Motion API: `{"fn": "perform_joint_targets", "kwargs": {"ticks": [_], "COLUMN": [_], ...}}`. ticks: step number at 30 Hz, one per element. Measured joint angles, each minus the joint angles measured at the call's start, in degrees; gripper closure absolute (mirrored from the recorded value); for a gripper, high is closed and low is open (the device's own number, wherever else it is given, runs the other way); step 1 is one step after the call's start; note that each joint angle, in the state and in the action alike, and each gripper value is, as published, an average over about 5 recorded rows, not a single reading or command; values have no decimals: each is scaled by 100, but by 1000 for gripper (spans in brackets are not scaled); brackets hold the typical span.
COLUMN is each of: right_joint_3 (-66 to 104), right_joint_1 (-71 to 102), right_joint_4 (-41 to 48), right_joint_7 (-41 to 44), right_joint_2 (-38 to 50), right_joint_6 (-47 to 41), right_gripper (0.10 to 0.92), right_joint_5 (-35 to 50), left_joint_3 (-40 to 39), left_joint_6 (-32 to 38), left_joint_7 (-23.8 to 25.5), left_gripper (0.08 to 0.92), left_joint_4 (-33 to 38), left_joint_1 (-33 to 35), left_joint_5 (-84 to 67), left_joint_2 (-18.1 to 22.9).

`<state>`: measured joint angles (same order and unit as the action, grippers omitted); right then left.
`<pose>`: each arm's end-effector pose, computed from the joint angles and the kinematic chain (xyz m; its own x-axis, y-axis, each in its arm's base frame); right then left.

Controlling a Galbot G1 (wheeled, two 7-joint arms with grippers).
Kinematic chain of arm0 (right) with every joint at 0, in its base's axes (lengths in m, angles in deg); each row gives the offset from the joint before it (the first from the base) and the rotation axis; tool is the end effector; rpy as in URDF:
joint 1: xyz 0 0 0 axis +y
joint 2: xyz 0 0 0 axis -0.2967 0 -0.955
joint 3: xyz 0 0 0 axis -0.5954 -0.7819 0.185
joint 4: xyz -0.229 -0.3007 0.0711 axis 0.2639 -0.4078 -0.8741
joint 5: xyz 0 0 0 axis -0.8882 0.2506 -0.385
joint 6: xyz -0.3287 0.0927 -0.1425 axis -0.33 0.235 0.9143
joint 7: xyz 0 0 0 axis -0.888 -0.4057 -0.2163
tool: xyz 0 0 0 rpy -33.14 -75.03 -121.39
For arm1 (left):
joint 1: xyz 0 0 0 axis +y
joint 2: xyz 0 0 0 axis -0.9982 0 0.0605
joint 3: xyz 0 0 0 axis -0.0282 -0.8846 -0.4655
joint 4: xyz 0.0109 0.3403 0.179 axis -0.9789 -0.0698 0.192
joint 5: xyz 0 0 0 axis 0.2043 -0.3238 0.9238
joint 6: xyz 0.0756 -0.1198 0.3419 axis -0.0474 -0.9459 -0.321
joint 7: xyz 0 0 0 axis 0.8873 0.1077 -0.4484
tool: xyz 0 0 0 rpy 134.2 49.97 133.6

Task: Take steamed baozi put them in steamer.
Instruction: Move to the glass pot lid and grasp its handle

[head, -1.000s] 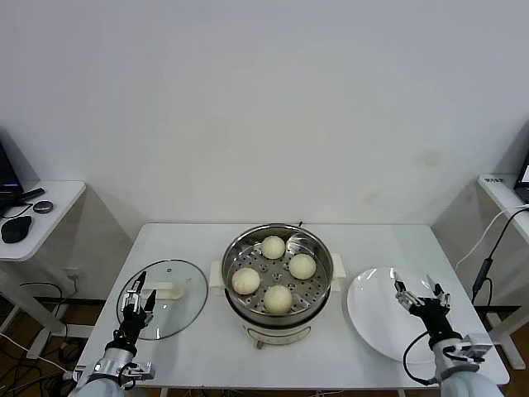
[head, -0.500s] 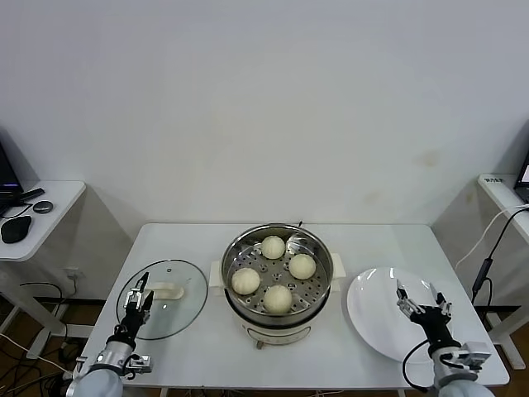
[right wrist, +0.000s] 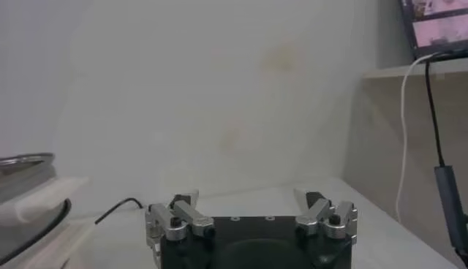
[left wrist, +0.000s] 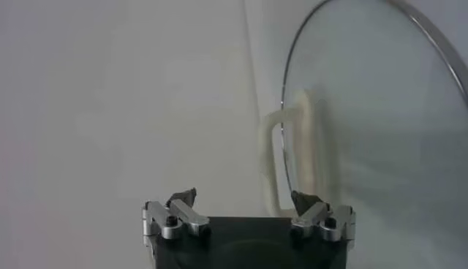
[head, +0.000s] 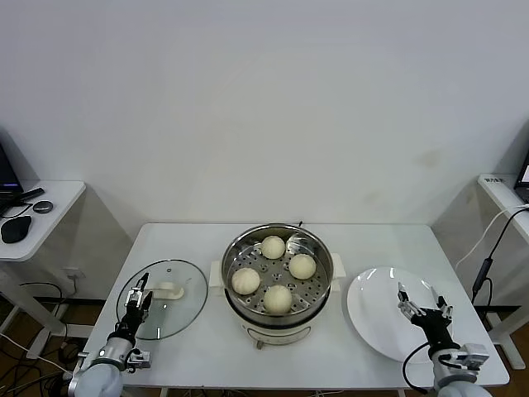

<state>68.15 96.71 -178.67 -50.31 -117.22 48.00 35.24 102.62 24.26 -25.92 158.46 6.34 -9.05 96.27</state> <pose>0.2019 -0.1729 -0.3822 -0.9903 0.0729 0.1186 0.0894 0.9860 0.1405 0.2821 0.1951 -0.4807 -0.9936 0.0436 0.1043 0.0974 -0.1367 0.9858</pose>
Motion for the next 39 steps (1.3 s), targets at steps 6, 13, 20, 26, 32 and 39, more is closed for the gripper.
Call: {"fn": "perform_joint_targets", "kwargs": {"ticks": [6, 13, 20, 26, 32, 39], "right_joint_3": [16, 18, 9, -5, 9, 16], "right_joint_1": [-22, -70, -125, -172, -170, -184], "right_joint_4": [64, 149, 247, 341, 395, 447], "right_joint_7": [-3, -3, 2, 15, 18, 22], "right_joint_2": [-28, -46, -67, -75, -85, -52], "right_joint_6": [9, 12, 20, 28, 38, 48], "right_gripper": [203, 203, 203, 203, 203, 203], "right_joint_5": [-12, -24, -48, -66, -76, -98], "left_joint_3": [-39, -96, -143, -126, -163, -195], "left_joint_6": [-20, -84, -186, -312, -400, -495], "left_joint_7": [-4, 71, 170, 226, 214, 177], "left_gripper": [177, 177, 177, 177, 177, 256], "left_joint_4": [-105, -168, -208, -264, -433, -575], "left_joint_1": [-144, -291, -436, -561, -672, -713], "left_joint_5": [-35, -89, -145, -192, -223, -313], "left_joint_2": [42, 74, 132, 205, 258, 288]}}
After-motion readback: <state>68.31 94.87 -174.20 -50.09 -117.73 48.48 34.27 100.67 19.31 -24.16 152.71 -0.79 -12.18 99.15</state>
